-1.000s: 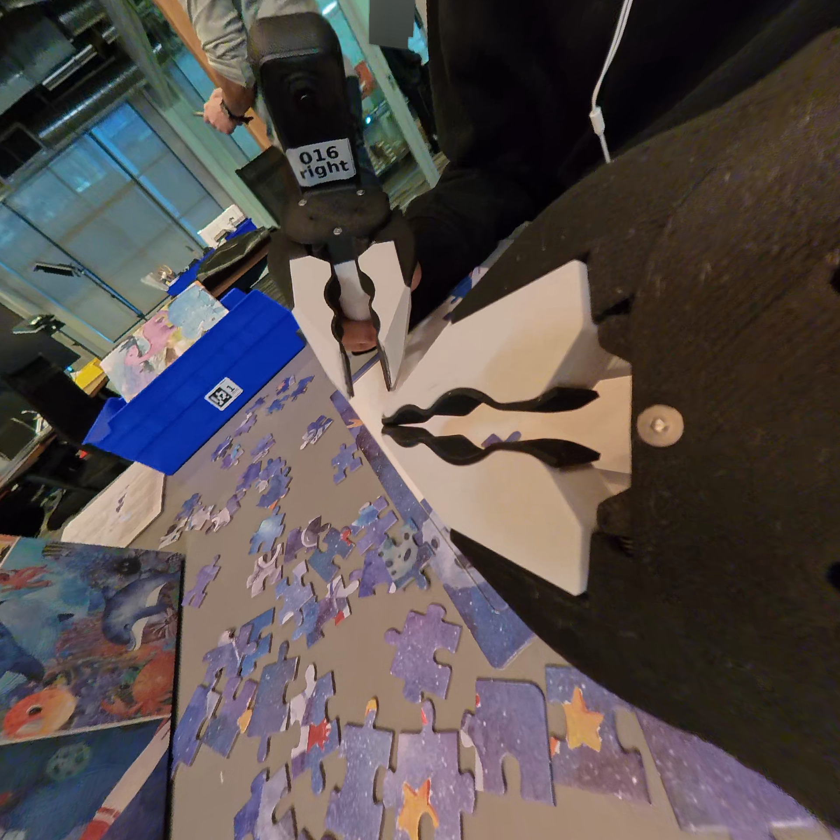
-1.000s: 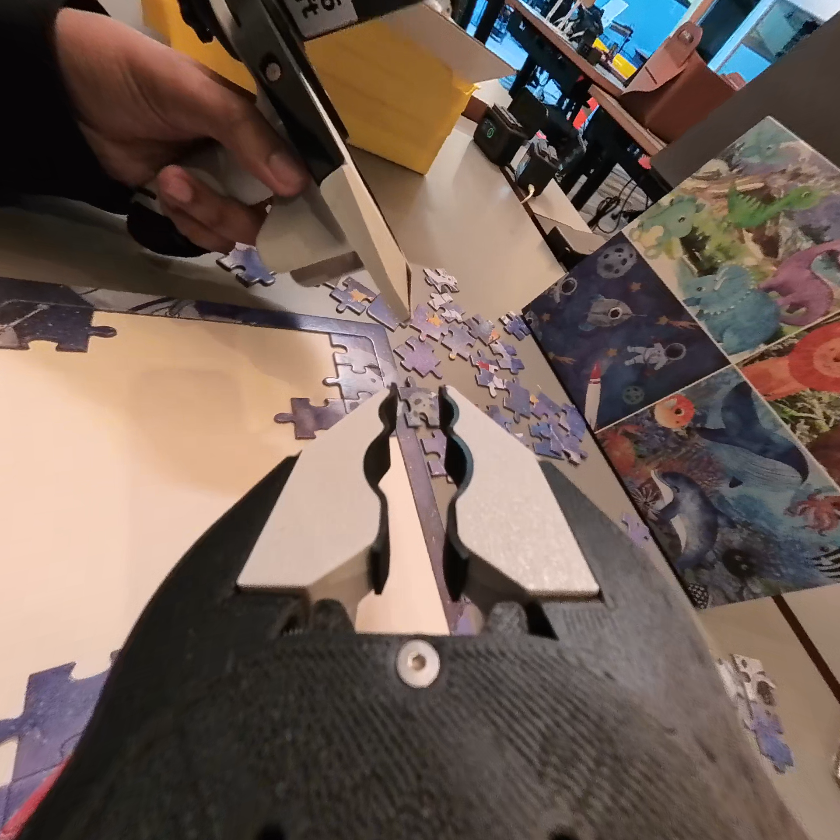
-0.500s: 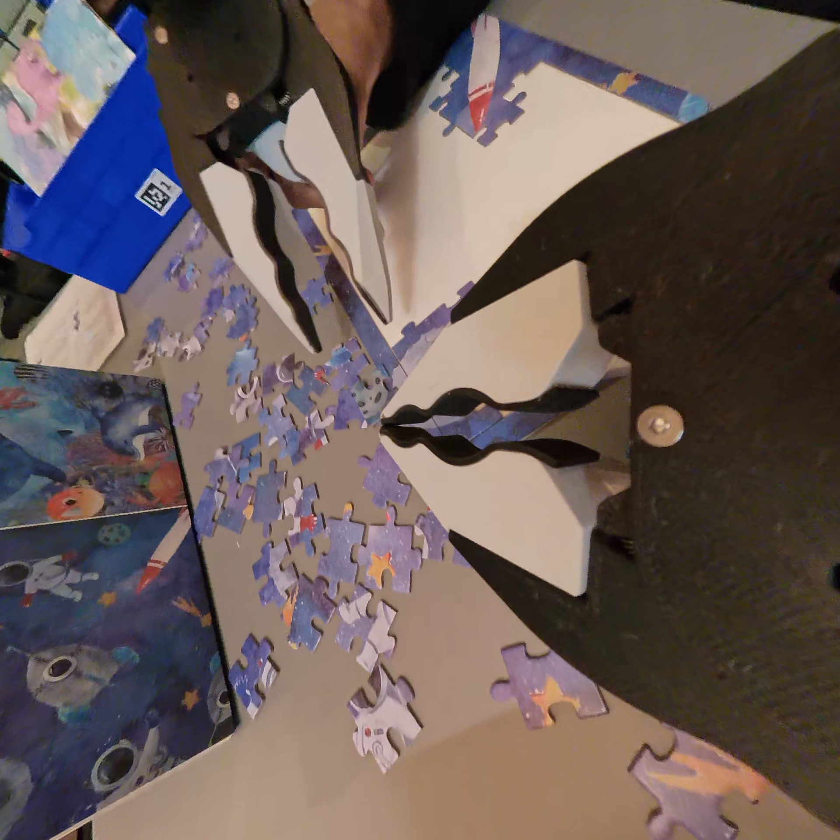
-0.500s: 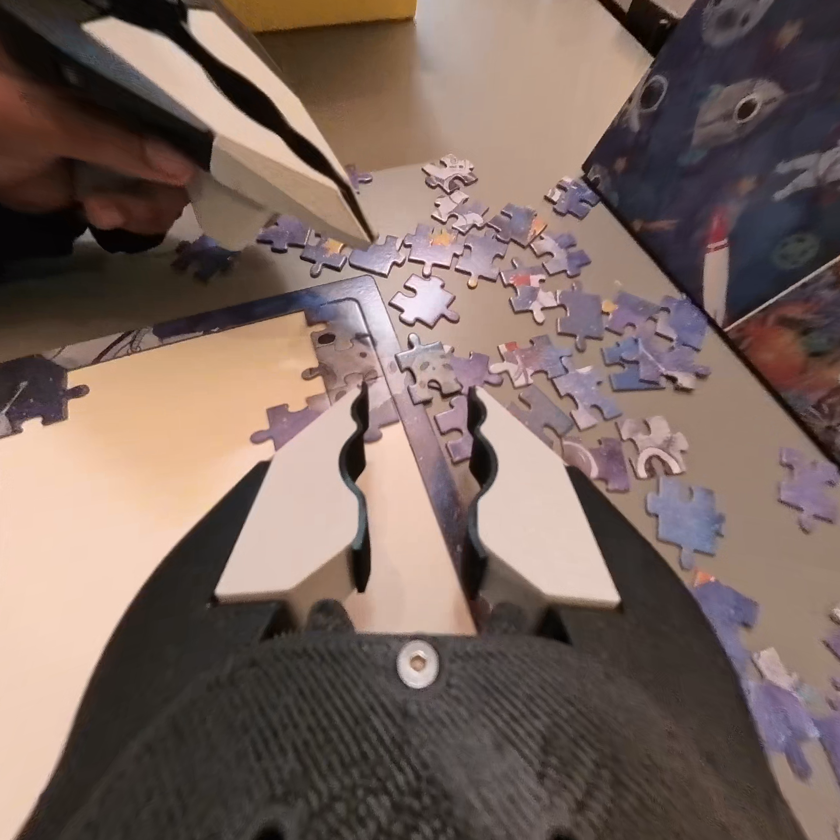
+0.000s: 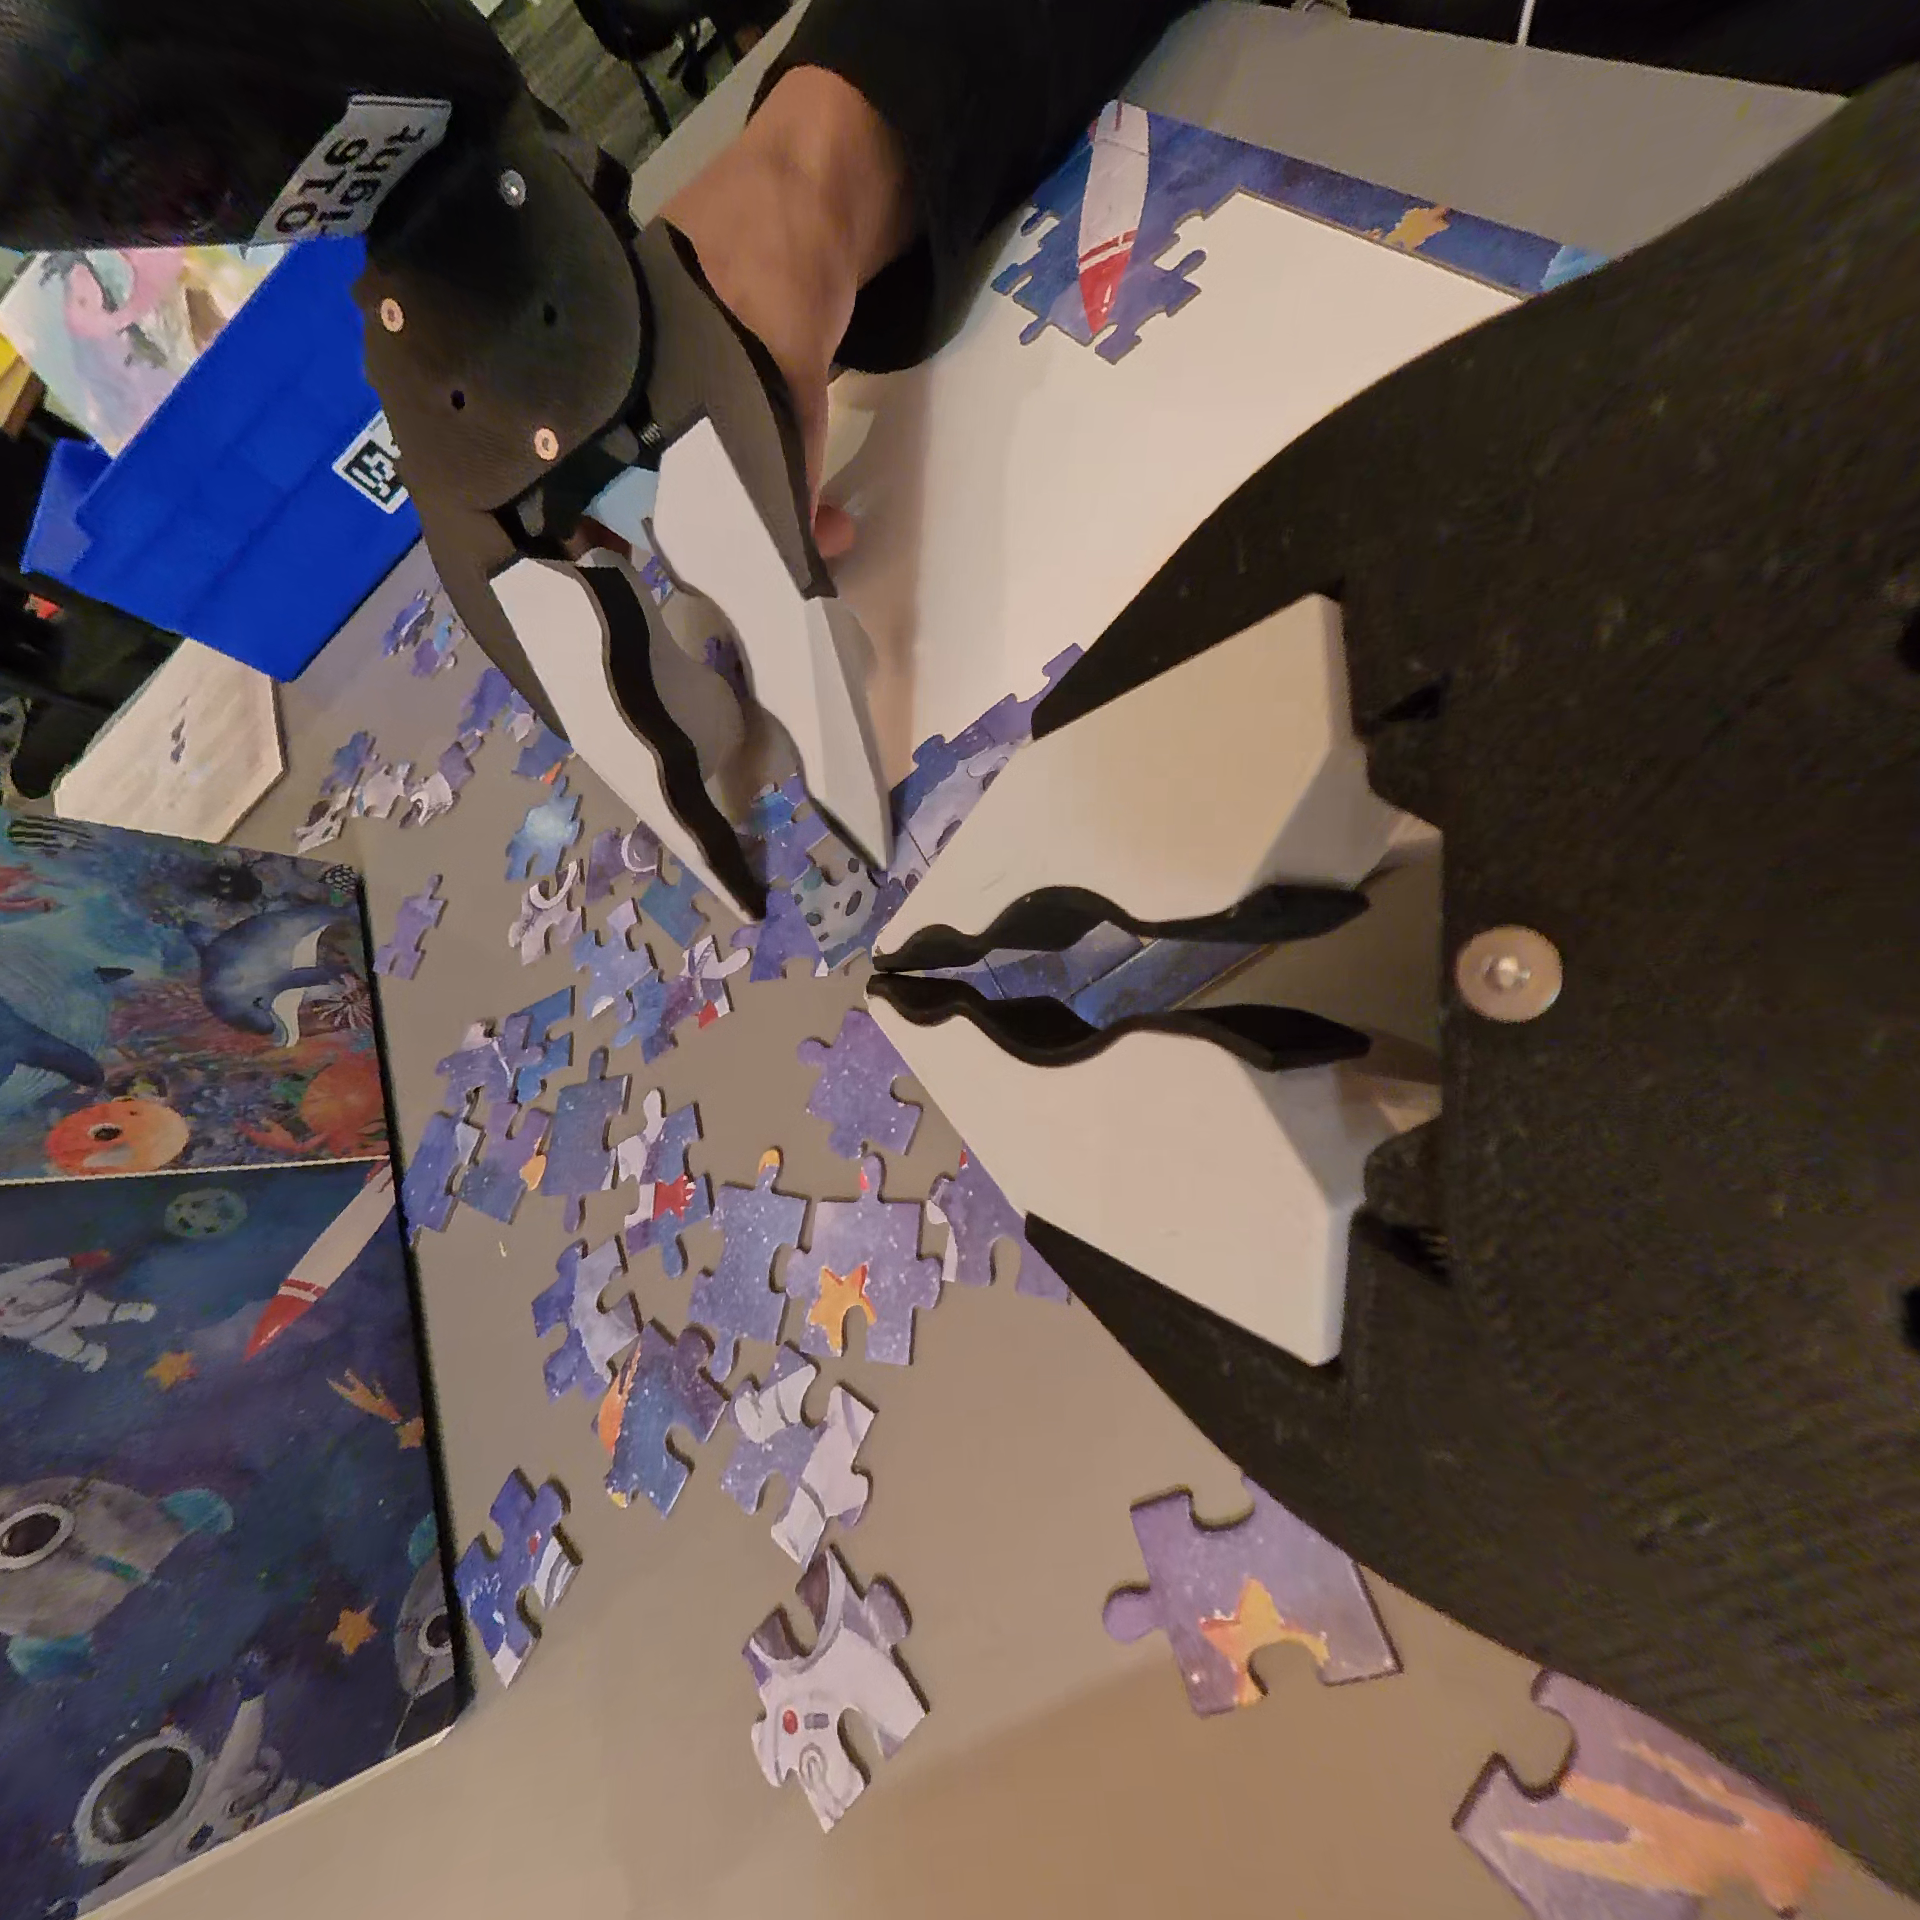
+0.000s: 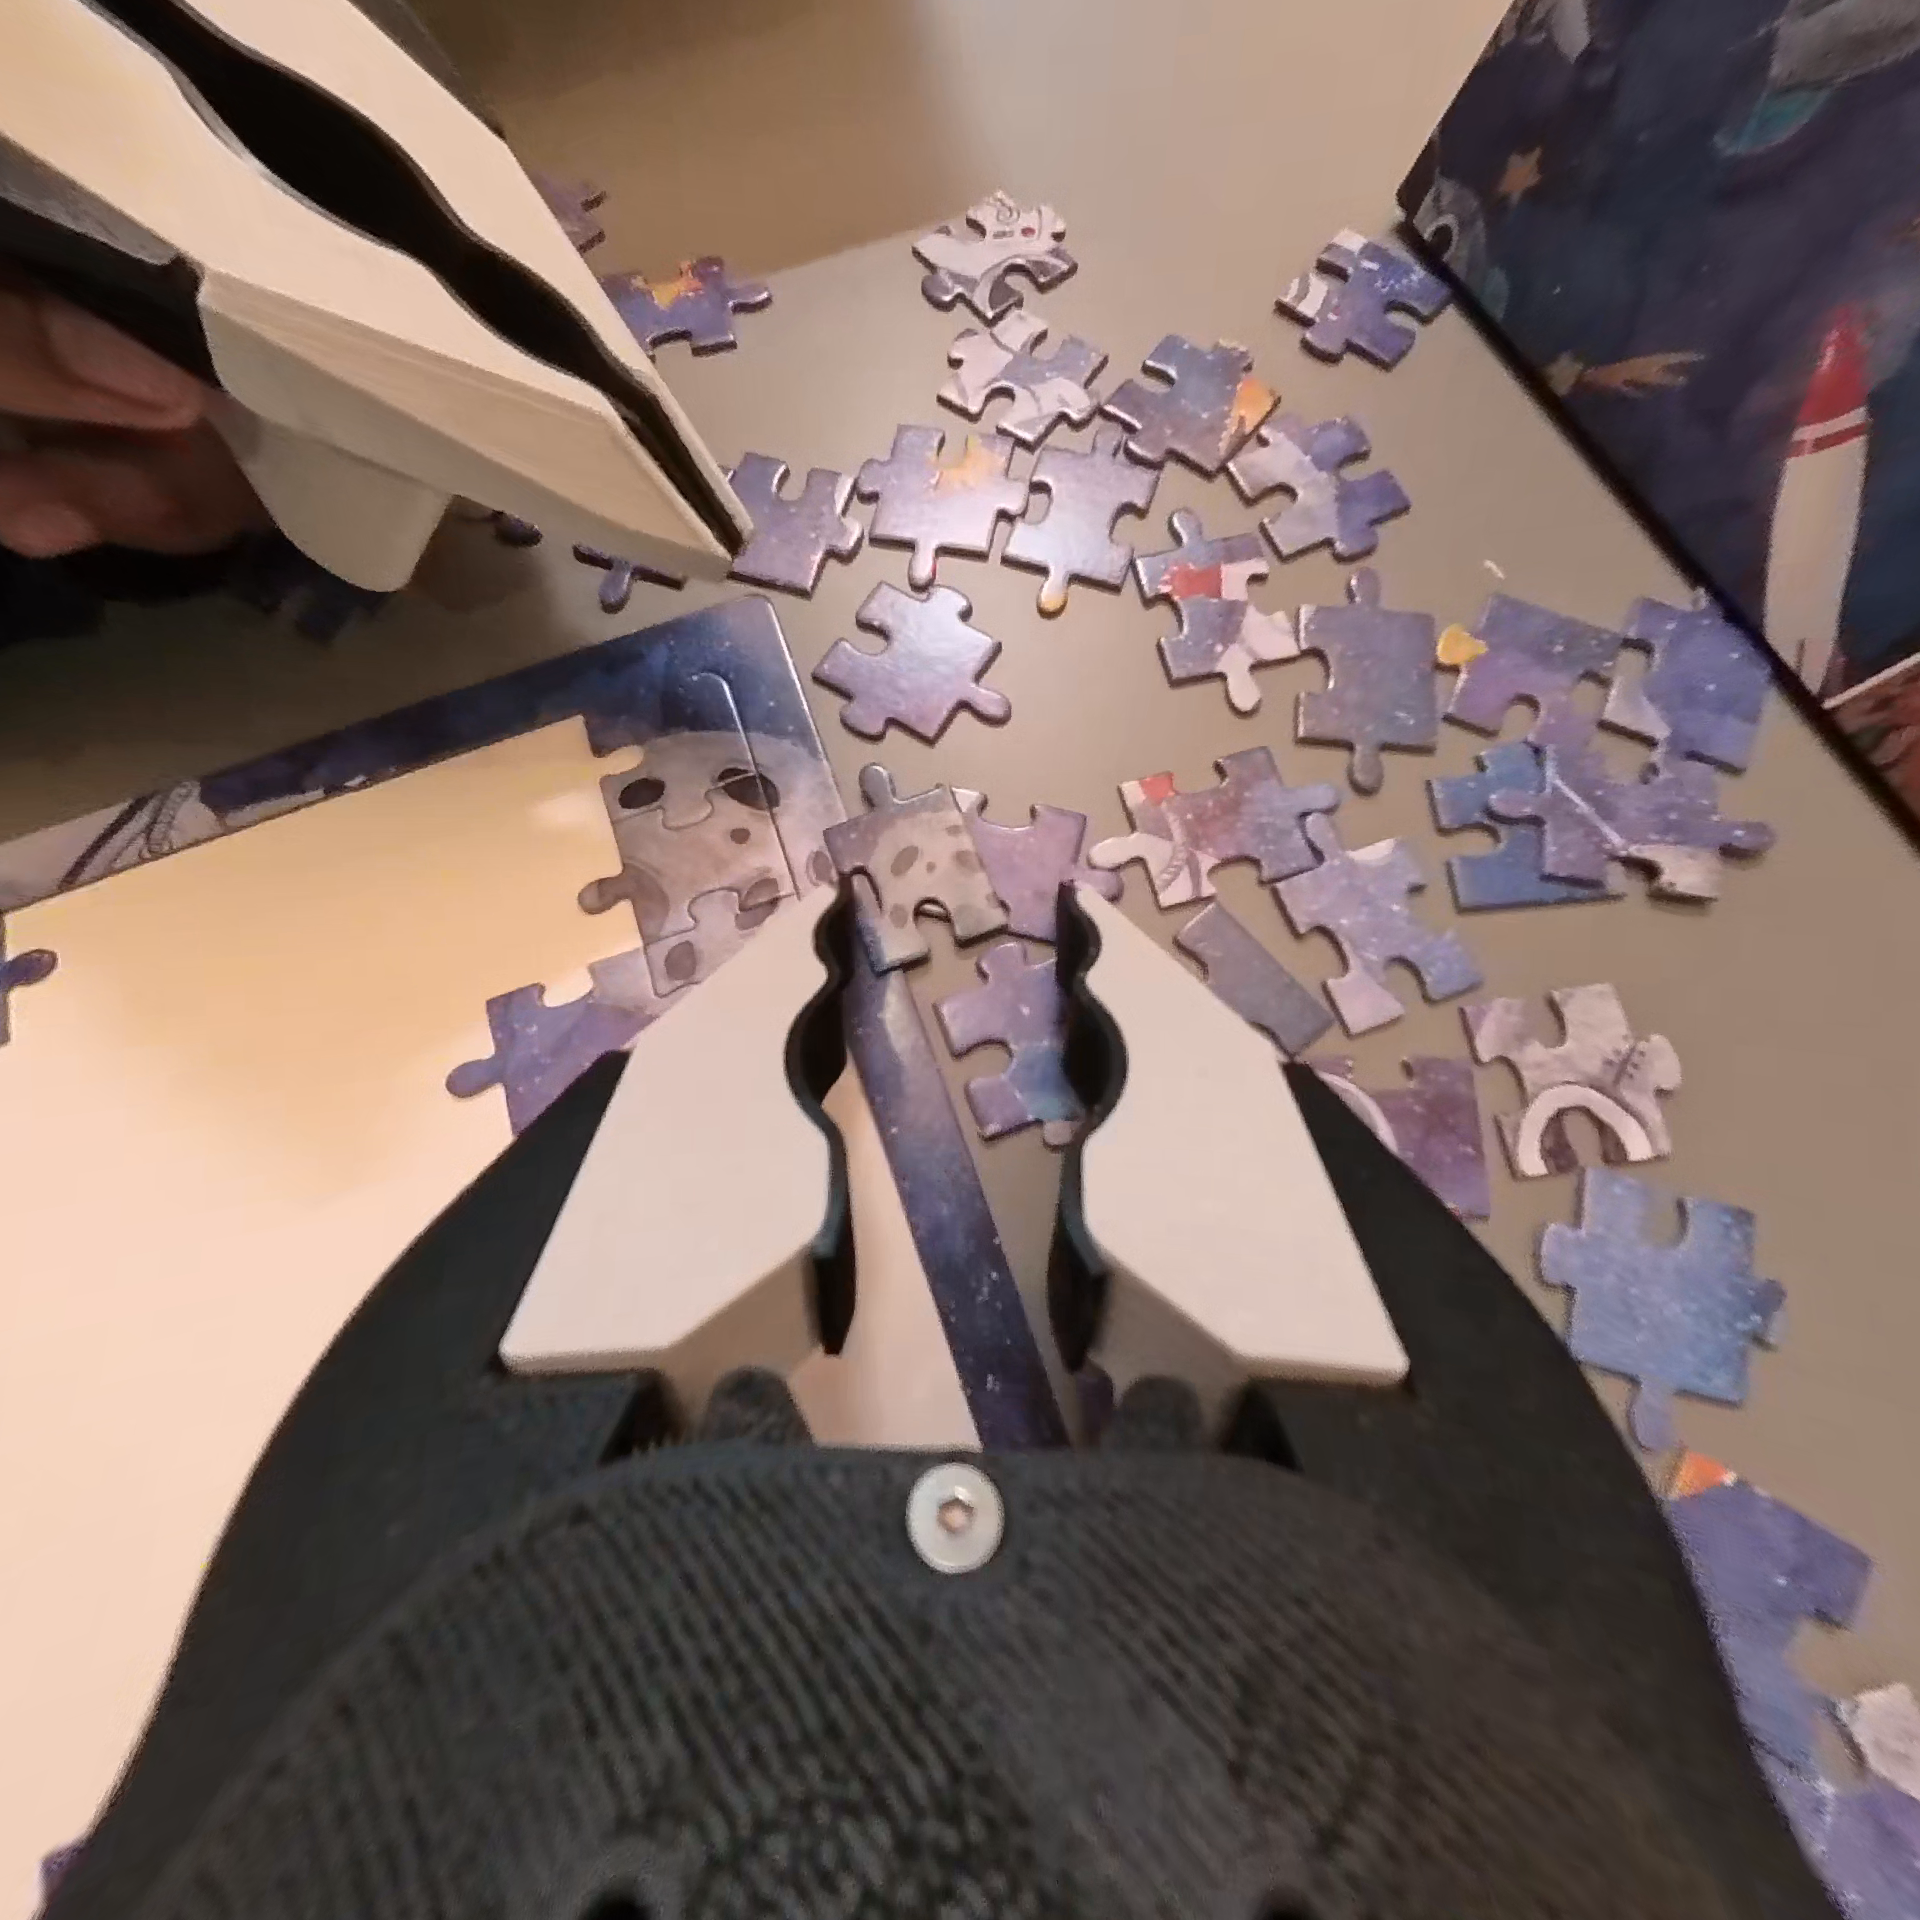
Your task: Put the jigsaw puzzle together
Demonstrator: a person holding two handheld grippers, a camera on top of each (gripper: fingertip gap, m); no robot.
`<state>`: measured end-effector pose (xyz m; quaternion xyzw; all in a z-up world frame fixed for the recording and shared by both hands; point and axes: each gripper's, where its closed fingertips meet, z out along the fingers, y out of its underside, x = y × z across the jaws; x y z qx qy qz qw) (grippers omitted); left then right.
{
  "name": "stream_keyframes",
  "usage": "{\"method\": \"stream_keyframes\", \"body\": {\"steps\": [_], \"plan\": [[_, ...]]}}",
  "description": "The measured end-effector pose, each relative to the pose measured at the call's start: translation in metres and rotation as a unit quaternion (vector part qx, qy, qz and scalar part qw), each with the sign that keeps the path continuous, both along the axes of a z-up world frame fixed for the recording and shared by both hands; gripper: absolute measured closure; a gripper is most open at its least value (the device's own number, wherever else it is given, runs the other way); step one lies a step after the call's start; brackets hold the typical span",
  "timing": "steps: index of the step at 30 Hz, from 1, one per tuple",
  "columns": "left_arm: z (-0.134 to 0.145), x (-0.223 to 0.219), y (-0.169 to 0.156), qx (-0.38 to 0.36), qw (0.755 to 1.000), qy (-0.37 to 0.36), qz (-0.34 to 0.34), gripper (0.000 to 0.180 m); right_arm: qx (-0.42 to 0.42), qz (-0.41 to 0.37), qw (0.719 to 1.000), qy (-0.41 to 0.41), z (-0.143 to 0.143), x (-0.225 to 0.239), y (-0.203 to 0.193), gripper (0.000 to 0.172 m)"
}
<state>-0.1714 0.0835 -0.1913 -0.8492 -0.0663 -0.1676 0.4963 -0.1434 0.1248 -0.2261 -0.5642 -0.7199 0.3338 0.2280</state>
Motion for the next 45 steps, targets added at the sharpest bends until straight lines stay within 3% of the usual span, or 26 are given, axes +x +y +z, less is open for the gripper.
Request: {"method": "stream_keyframes", "body": {"steps": [3,7,9,20,28,38,45], "plan": [[-0.001,0.003,0.0,-0.004,1.0,0.003,-0.008,0.18,0.007,-0.006,1.0,-0.001,-0.001,0.002,0.005,0.151],[-0.001,0.004,0.0,-0.004,1.0,0.001,-0.013,0.18,0.019,-0.002,1.0,0.007,0.001,0.003,0.004,0.156],[0.0,0.003,0.0,0.0,1.0,-0.007,-0.012,0.179,0.017,0.004,1.0,0.02,0.005,0.003,0.002,0.172],[0.001,0.002,0.0,0.005,1.0,-0.022,-0.01,0.178,0.018,-0.034,0.999,0.034,0.013,0.013,0.02,0.167],[0.0,0.002,0.0,0.003,1.0,-0.024,-0.01,0.177,0.013,-0.065,0.998,0.012,0.002,0.001,0.023,0.131],[0.001,0.001,0.0,0.004,1.0,-0.025,-0.01,0.177,0.005,-0.075,0.997,0.003,0.0,0.003,0.023,0.14],[0.001,0.001,0.0,0.005,1.0,-0.026,-0.01,0.176,0.002,-0.052,0.997,0.064,0.027,0.007,0.016,0.14]]}}
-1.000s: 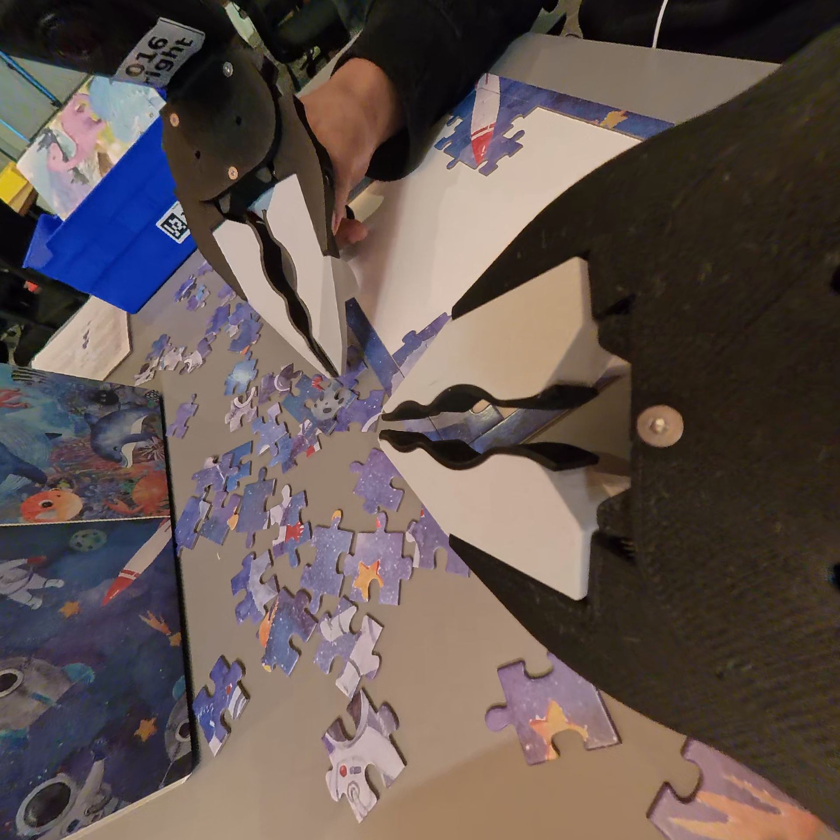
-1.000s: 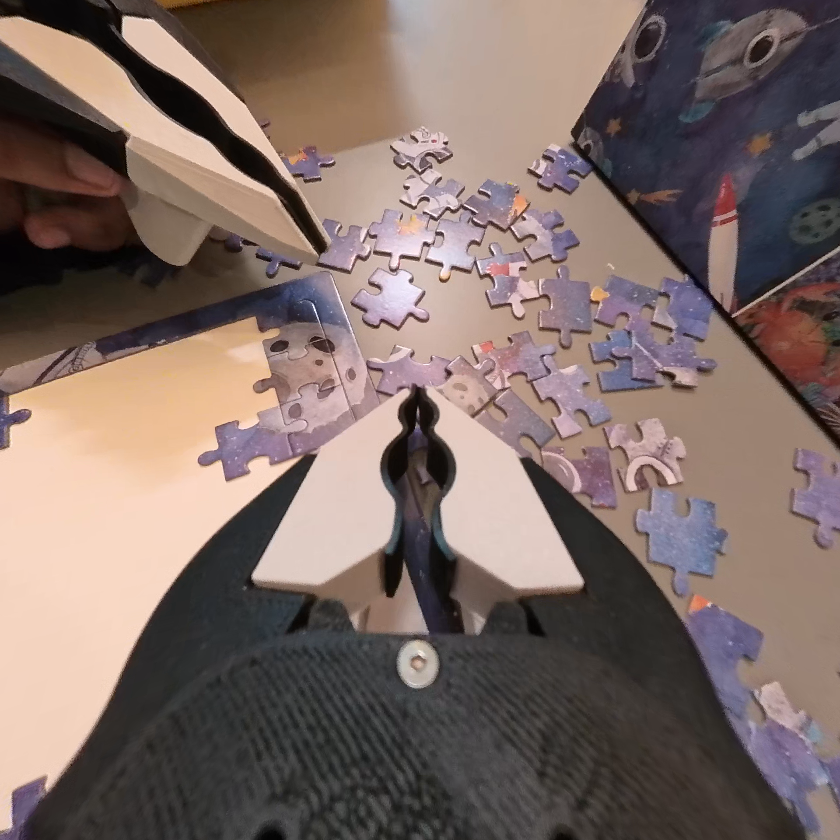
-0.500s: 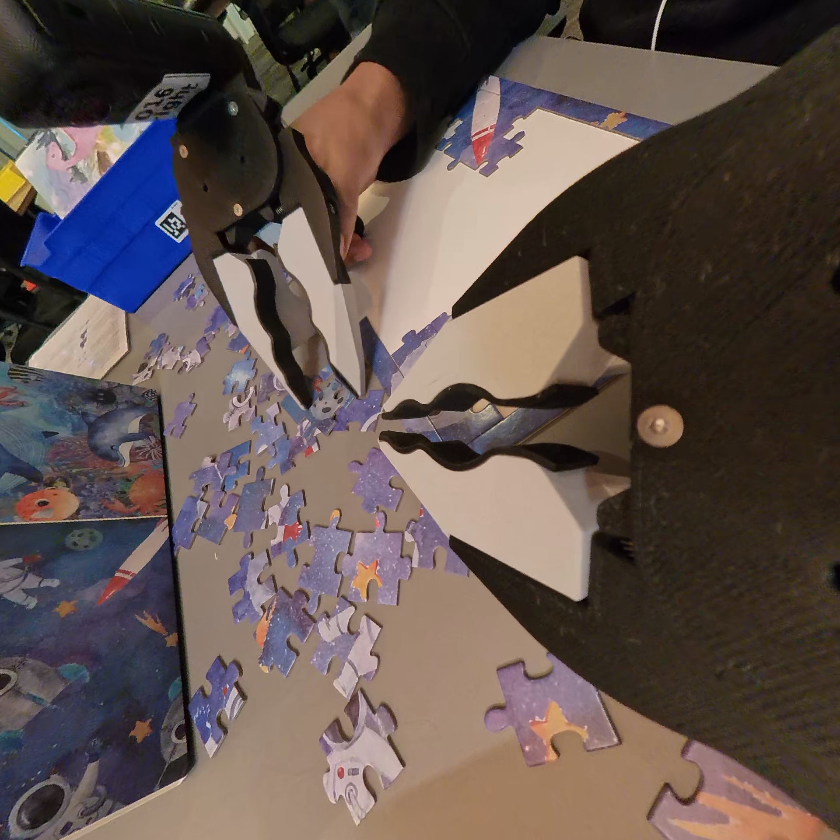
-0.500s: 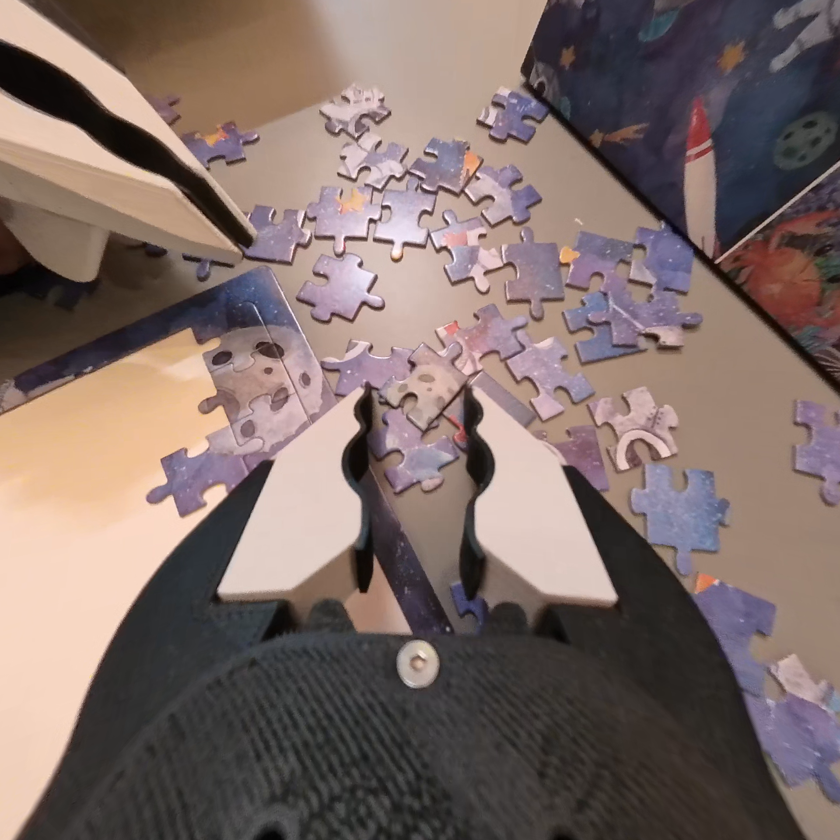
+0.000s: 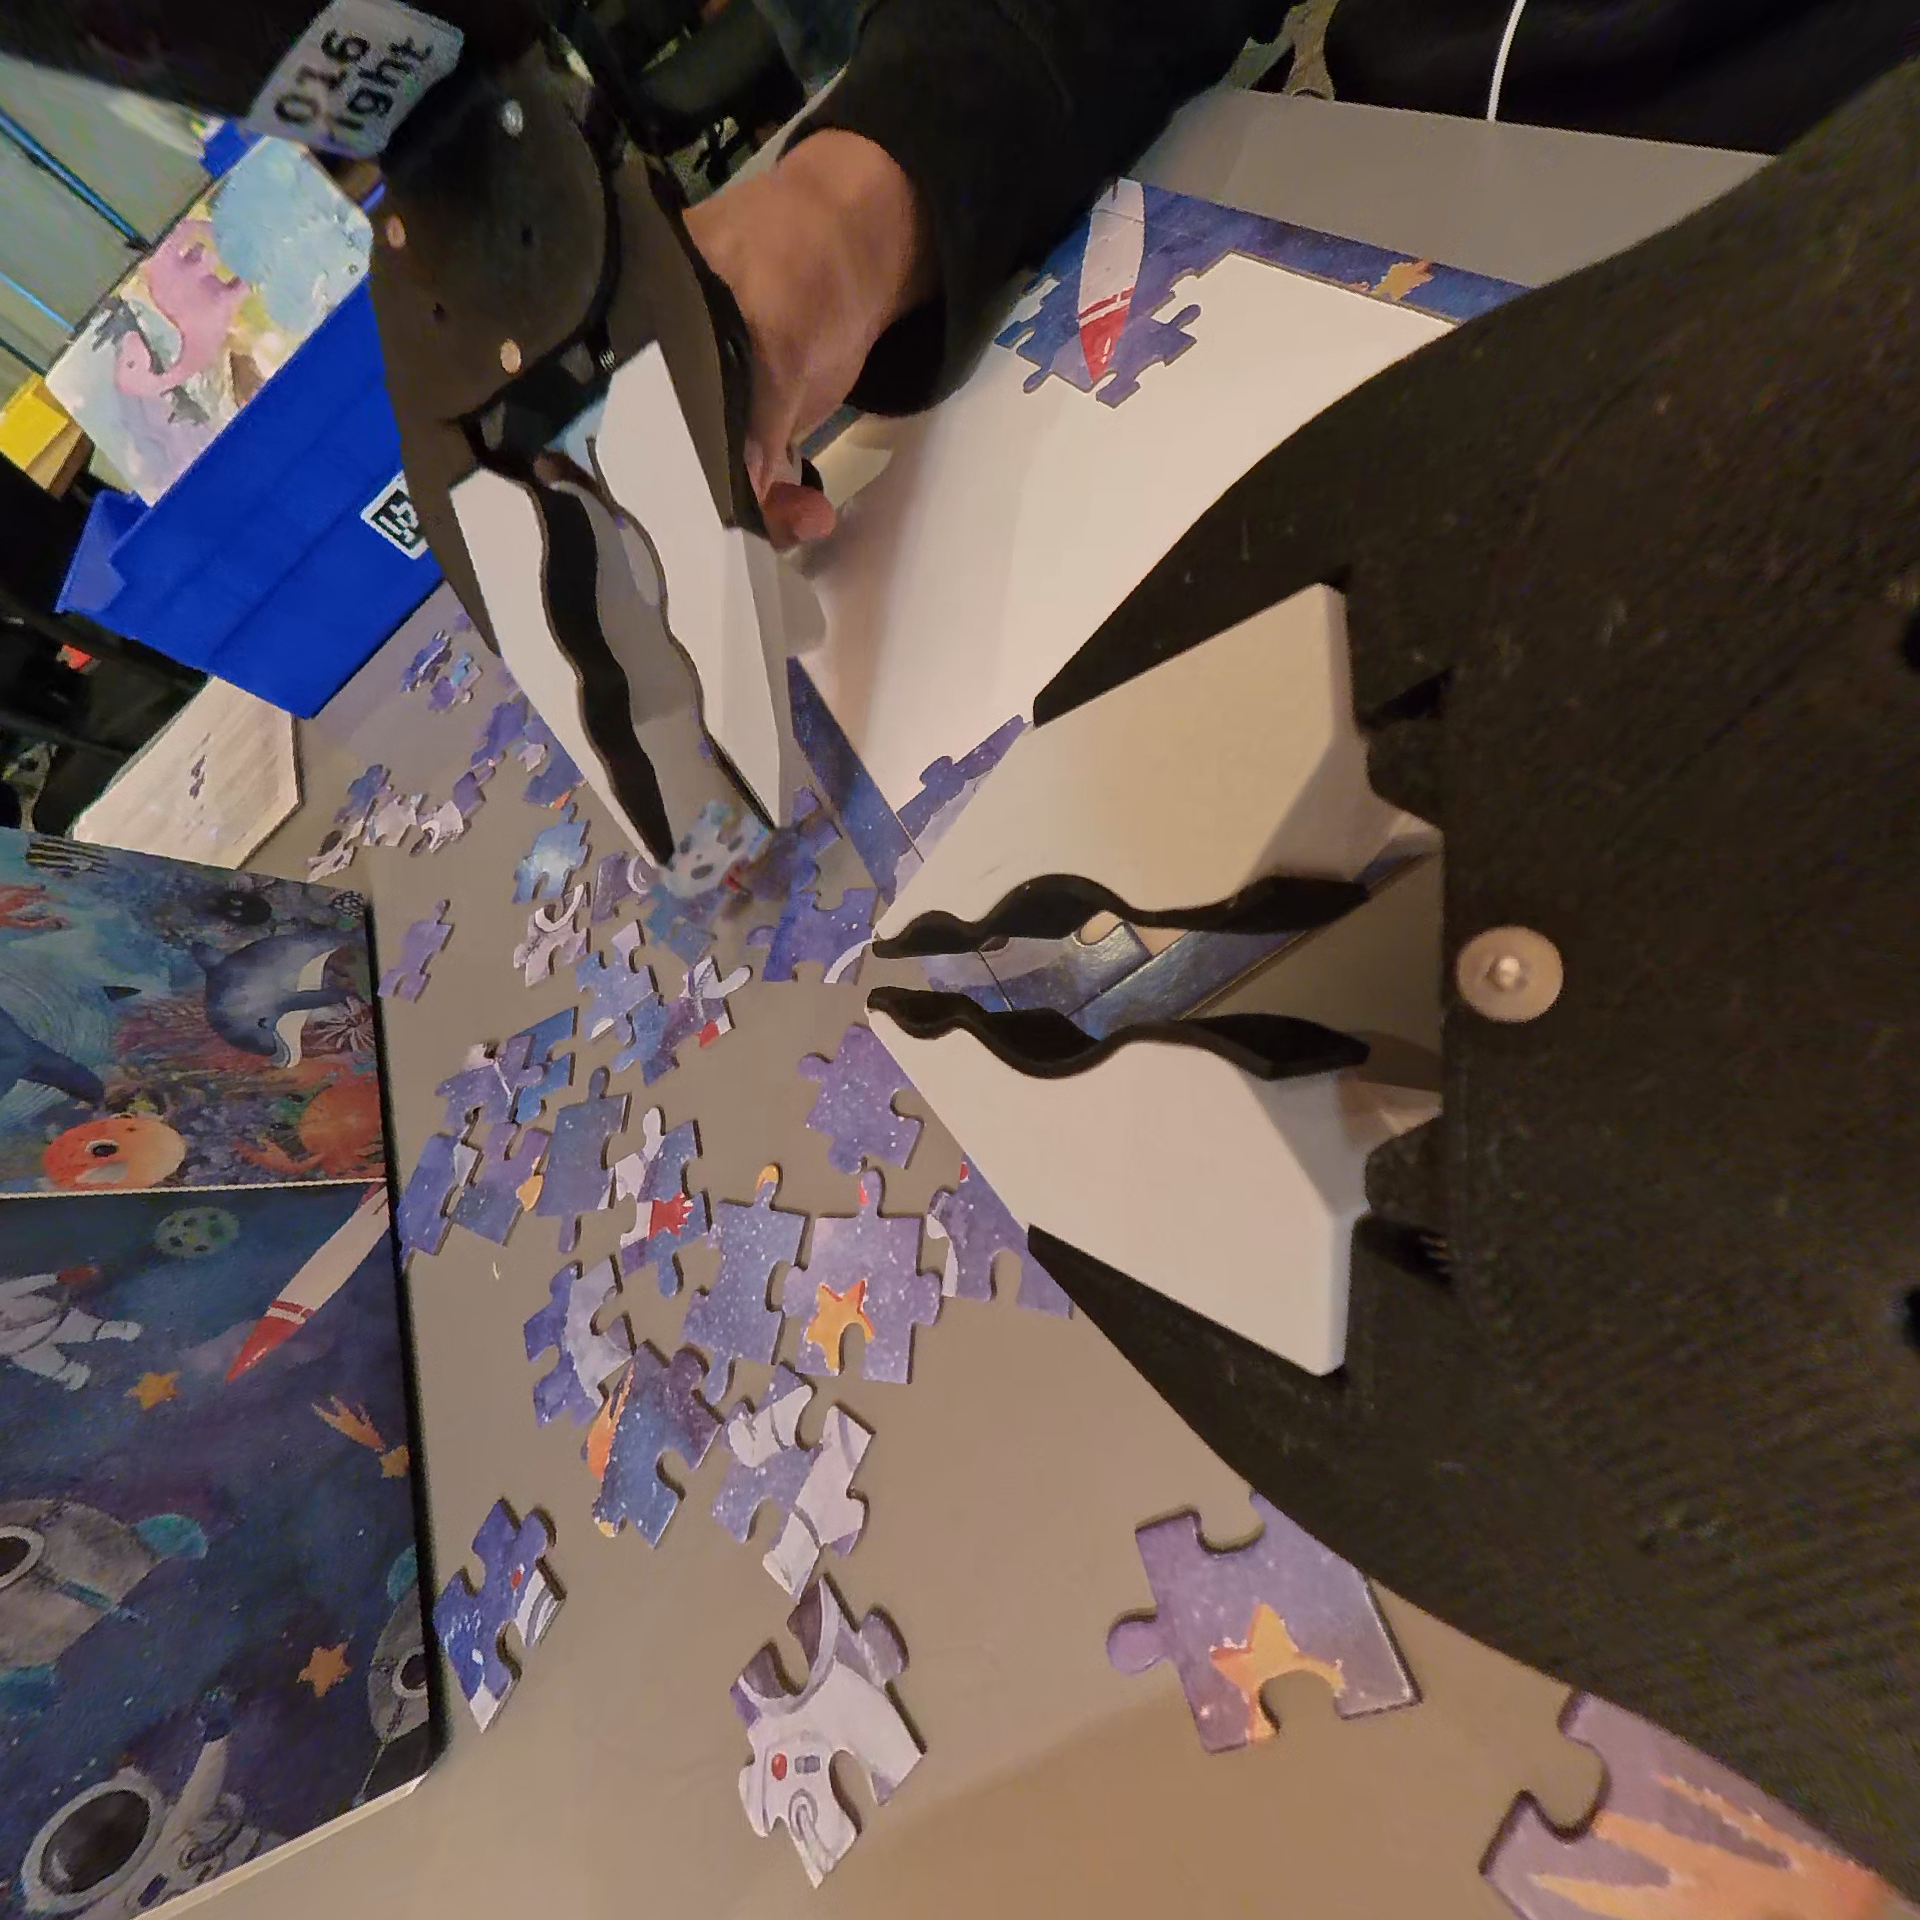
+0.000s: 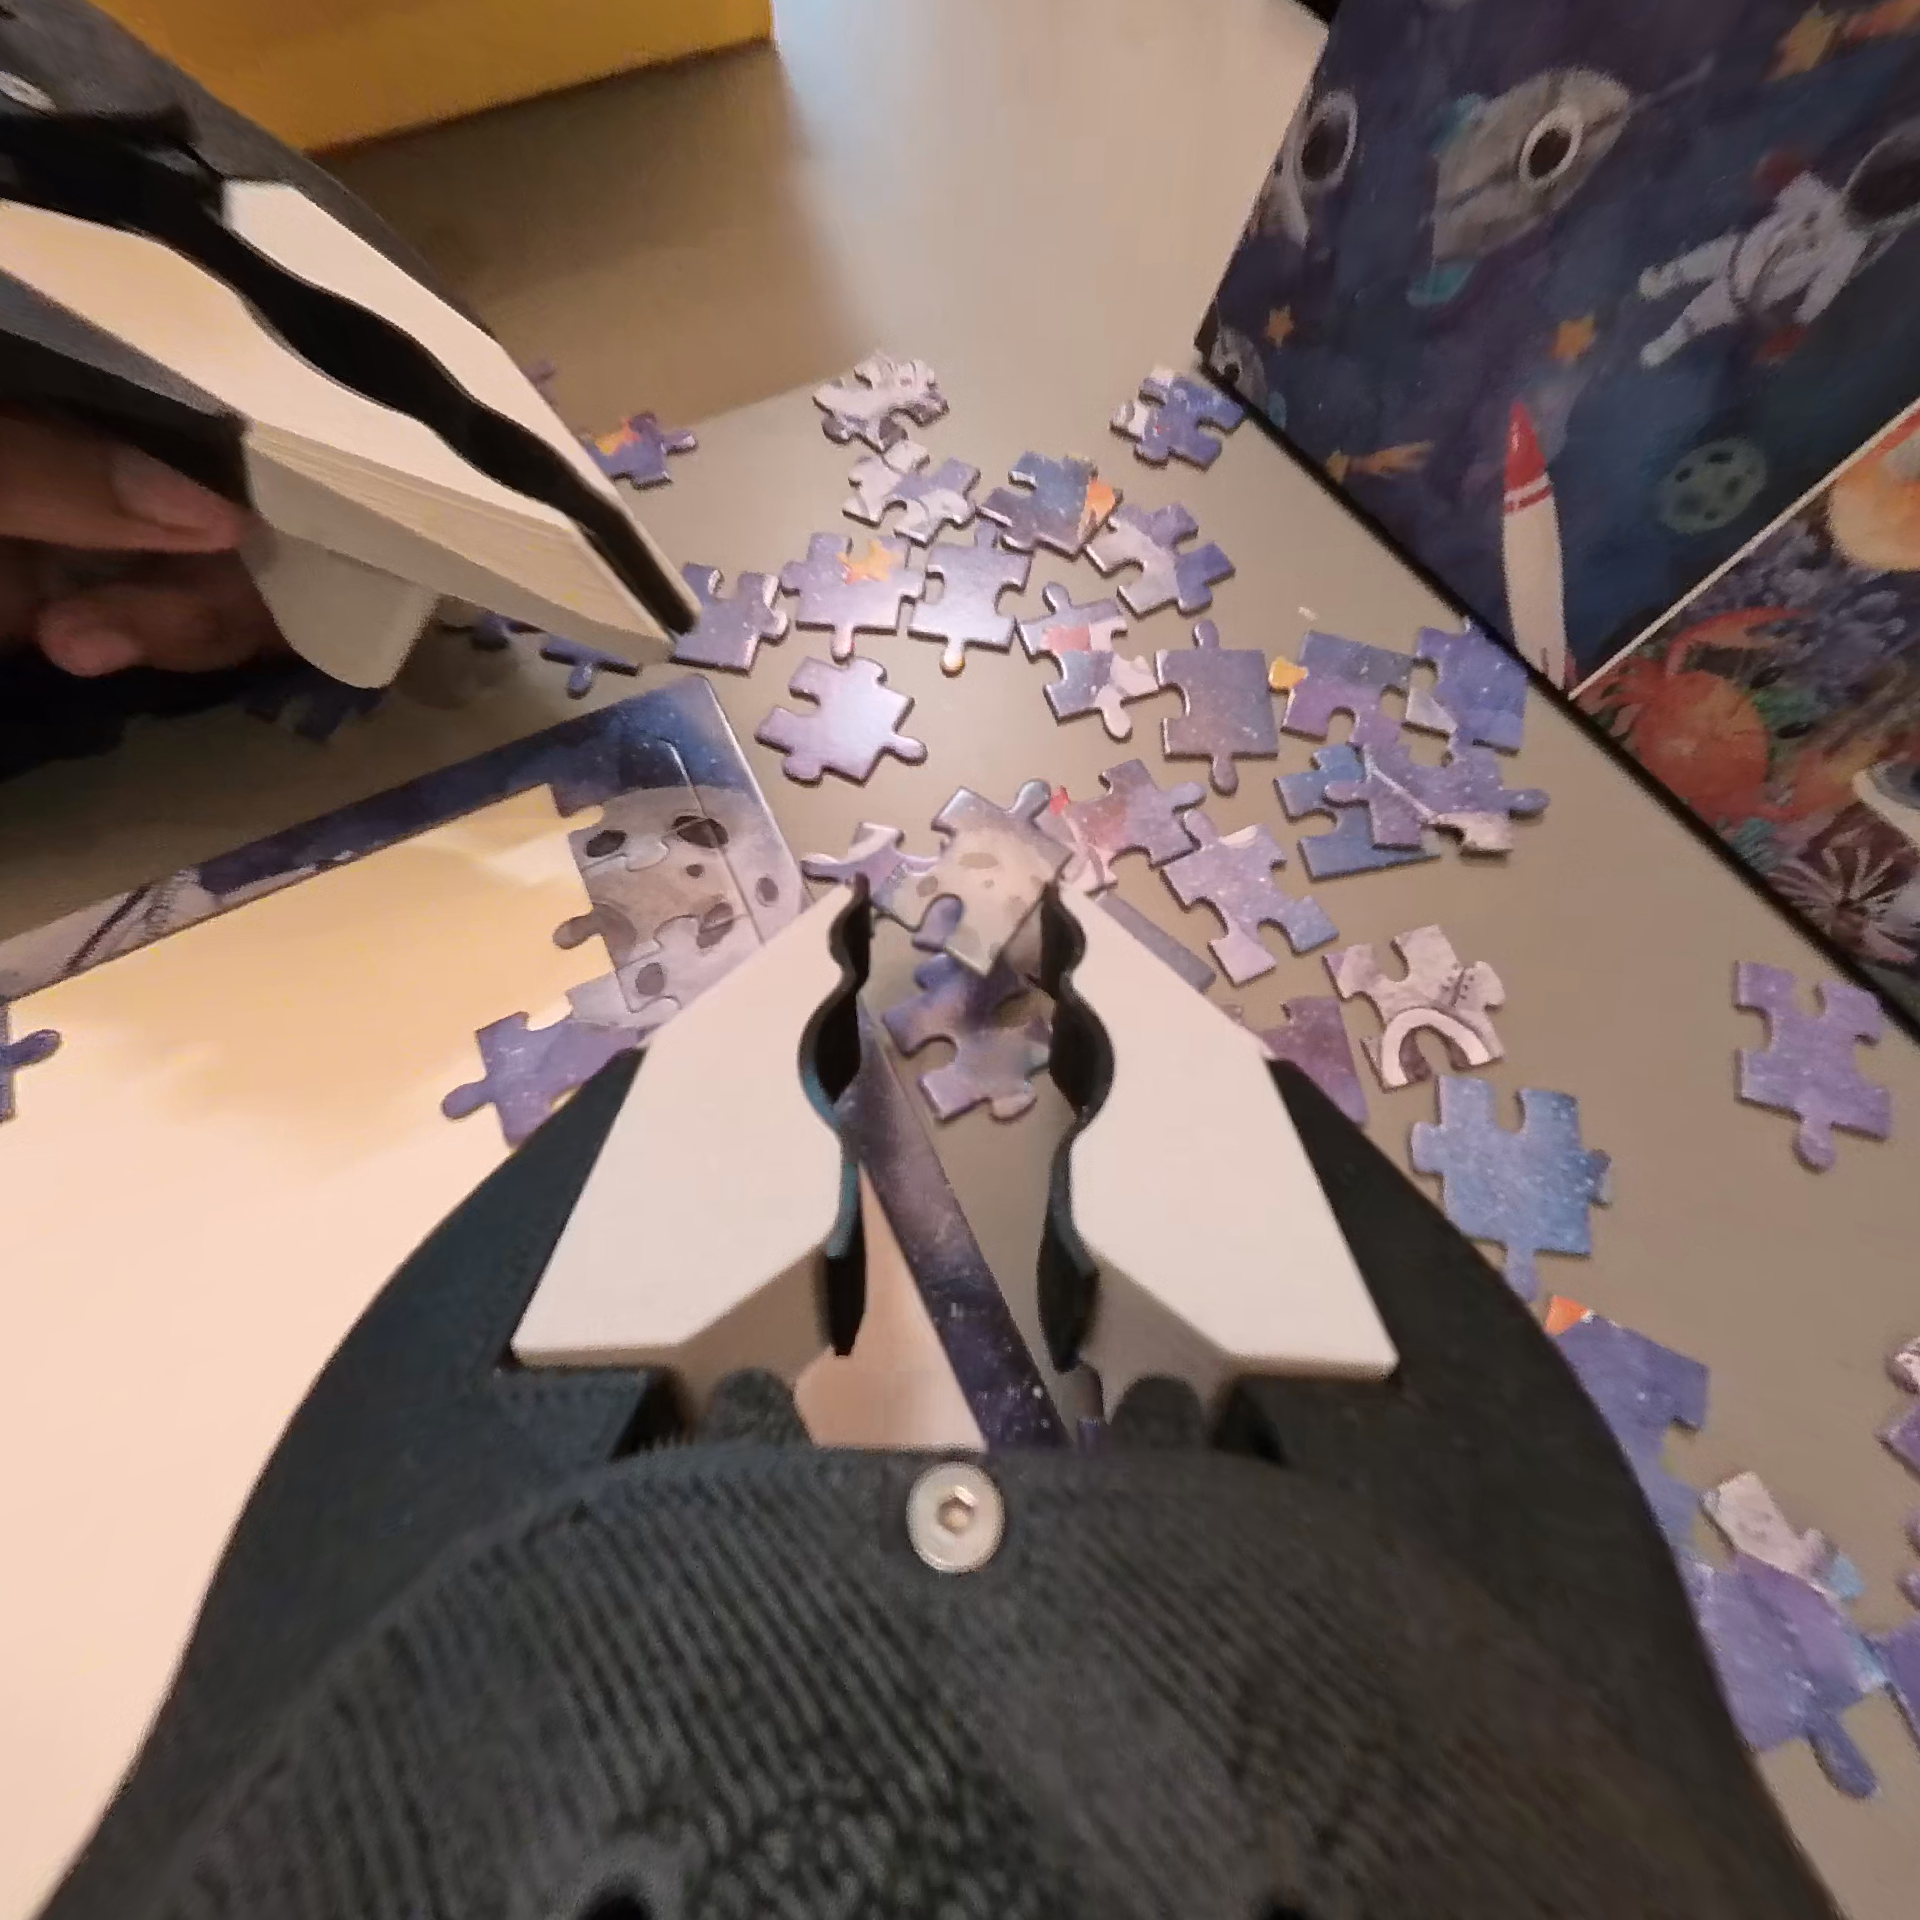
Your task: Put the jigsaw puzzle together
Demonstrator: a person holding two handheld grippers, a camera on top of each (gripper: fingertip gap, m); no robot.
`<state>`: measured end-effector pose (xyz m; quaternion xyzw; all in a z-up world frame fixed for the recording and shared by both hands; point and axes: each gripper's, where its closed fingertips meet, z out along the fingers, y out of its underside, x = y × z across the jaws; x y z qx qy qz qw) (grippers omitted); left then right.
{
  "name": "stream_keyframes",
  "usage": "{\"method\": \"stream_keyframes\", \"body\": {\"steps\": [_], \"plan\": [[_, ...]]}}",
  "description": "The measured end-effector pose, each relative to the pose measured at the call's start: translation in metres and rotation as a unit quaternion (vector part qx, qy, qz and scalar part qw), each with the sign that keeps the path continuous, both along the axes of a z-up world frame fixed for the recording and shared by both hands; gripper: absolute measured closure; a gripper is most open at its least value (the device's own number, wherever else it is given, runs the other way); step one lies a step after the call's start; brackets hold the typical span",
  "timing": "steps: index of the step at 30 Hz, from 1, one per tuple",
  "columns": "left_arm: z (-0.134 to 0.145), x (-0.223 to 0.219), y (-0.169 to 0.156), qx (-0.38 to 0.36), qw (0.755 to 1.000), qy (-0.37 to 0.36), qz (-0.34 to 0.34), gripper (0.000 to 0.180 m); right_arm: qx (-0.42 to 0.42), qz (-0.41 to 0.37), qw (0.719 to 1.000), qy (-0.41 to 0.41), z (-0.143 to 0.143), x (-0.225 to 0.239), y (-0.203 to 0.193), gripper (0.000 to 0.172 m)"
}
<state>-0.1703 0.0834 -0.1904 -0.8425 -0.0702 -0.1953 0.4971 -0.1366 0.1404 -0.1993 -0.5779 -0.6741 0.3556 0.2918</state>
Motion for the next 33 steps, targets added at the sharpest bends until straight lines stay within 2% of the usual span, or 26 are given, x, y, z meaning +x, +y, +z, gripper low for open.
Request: {"method": "stream_keyframes", "body": {"steps": [11,19,25,33], "plan": [[0.001,0.0,0.0,0.003,1.0,-0.003,0.0,0.176,0.009,0.021,0.995,0.099,0.044,0.018,-0.011,0.141],[0.0,0.0,0.0,0.001,1.0,-0.006,-0.001,0.175,0.01,0.035,0.993,0.11,0.05,0.022,-0.019,0.141],[-0.001,0.0,0.0,-0.001,1.0,-0.009,-0.003,0.174,-0.025,0.043,0.992,0.12,0.054,0.024,-0.022,0.141],[-0.001,0.0,0.0,-0.001,1.0,-0.009,-0.004,0.174,-0.018,0.042,0.992,0.119,0.053,0.024,-0.021,0.141]]}}
